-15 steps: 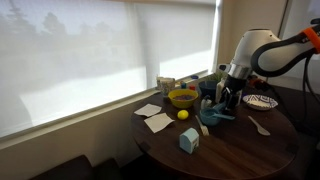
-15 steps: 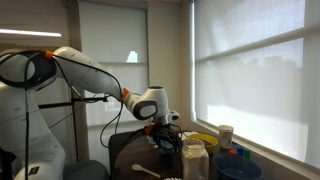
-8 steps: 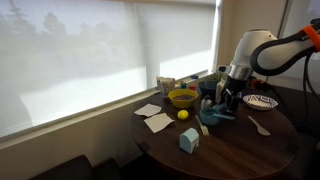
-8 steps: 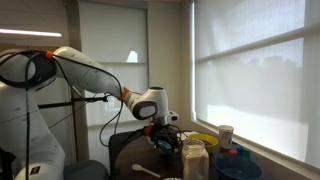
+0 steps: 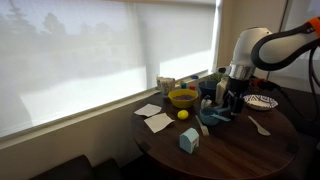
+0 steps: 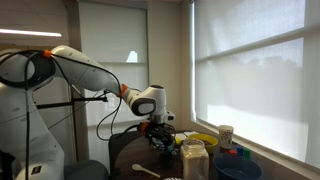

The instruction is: Put the medium soup ladle in the large soup ladle and the small soup ladle in the medium soup ladle

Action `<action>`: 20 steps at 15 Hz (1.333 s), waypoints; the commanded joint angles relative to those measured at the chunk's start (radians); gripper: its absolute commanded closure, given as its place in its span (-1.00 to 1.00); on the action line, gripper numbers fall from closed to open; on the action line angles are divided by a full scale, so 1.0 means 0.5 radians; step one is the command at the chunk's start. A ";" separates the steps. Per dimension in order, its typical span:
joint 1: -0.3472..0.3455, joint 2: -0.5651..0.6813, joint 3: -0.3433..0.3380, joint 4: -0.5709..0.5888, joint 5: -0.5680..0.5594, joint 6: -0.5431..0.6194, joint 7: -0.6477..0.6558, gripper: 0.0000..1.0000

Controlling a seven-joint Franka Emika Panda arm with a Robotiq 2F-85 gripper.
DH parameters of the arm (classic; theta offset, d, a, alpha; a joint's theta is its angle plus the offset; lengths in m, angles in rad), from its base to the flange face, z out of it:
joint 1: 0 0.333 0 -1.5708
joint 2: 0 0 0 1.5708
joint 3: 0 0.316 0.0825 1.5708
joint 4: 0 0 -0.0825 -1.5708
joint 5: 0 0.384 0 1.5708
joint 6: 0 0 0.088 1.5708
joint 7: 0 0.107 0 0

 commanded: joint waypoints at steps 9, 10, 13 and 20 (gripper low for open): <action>-0.046 -0.270 0.078 0.069 -0.158 -0.263 0.506 -1.00; -0.055 -0.311 0.086 0.084 -0.181 -0.309 0.572 -1.00; -0.060 -0.420 0.088 0.155 -0.188 -0.514 0.696 -1.00; -0.087 -0.523 0.088 0.318 -0.199 -0.900 0.873 -1.00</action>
